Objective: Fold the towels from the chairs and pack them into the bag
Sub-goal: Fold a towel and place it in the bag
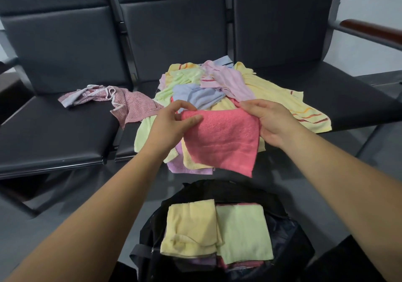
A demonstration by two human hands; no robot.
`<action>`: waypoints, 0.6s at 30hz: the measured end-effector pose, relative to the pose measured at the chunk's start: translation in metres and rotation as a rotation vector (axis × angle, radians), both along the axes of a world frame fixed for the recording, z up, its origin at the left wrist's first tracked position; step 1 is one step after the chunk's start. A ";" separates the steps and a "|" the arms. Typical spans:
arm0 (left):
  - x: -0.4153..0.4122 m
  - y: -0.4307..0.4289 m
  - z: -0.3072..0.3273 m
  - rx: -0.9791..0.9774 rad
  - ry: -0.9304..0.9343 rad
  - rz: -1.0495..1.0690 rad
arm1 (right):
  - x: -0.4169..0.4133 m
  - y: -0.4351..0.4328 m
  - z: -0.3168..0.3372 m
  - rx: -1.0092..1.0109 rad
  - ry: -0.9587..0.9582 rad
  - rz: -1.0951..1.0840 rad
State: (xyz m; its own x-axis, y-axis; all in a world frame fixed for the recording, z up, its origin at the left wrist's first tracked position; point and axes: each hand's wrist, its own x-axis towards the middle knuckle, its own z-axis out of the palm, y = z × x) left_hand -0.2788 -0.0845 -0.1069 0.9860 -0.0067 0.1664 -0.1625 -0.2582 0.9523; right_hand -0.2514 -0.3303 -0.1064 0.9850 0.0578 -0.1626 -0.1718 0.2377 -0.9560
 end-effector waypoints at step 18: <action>-0.020 -0.032 -0.046 0.138 0.111 -0.187 | -0.046 -0.045 -0.068 -0.124 0.050 -0.108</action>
